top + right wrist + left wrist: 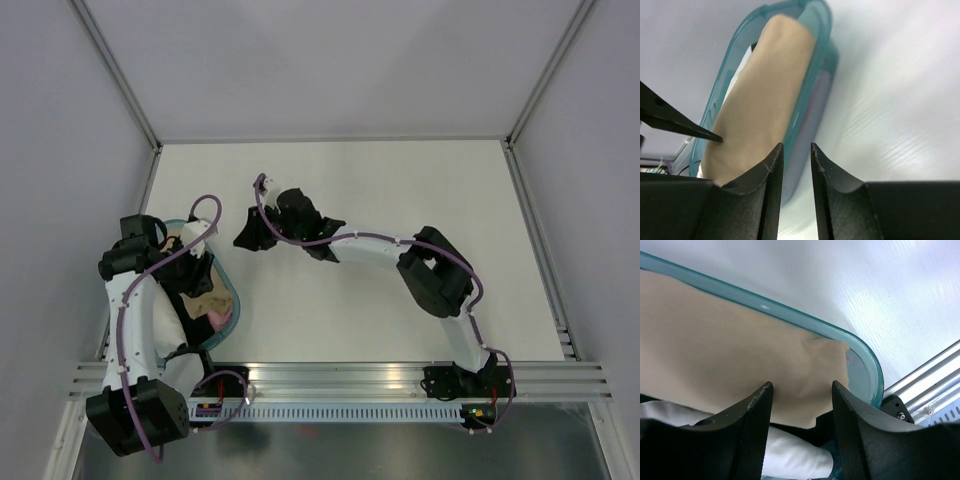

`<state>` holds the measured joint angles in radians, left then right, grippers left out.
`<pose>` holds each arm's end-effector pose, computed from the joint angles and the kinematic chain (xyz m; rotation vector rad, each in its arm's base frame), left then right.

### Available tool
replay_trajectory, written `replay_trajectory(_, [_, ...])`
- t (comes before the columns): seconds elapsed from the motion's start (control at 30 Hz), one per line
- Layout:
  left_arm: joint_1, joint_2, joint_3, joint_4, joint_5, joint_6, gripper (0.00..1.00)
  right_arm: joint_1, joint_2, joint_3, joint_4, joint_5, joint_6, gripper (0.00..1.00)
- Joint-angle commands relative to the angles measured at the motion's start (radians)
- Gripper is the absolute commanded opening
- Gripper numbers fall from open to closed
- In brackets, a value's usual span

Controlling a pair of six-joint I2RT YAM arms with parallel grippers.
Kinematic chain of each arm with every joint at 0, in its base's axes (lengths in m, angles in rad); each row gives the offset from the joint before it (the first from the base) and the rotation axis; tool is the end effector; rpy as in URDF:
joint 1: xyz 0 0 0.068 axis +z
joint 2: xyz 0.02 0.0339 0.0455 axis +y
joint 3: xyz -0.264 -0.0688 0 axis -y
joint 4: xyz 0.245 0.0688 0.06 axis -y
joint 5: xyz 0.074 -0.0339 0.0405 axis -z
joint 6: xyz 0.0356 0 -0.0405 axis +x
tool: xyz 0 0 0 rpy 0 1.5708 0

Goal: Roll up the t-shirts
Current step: Place the rolled tshirt into the container

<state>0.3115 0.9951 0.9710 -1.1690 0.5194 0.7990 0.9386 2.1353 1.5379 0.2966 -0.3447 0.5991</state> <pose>0.1590 0.0326 0.2915 0.7371 2.4301 -0.3171 0.2859 0.4107 0.2165 -0.6145 2.0056 1.3262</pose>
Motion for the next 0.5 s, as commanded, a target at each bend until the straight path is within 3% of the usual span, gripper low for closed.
replay_trajectory(0.0, [-0.058, -0.023, -0.047, 0.106, -0.091, -0.112, 0.56, -0.049, -0.118, 0.013, -0.063, 0.062, -0.099, 0.34])
replay_trajectory(0.13, [-0.069, -0.039, -0.071, 0.115, -0.108, -0.107, 0.55, -0.106, -0.208, -0.041, -0.109, 0.087, -0.139, 0.35])
replay_trajectory(0.23, [-0.072, -0.029, 0.012, 0.166, -0.105, -0.144, 0.57, -0.162, -0.261, -0.058, -0.18, 0.116, -0.188, 0.39])
replay_trajectory(0.47, [-0.066, 0.134, 0.123, 0.41, -0.494, -0.498, 0.64, -0.349, -0.405, -0.125, -0.364, 0.312, -0.304, 0.66])
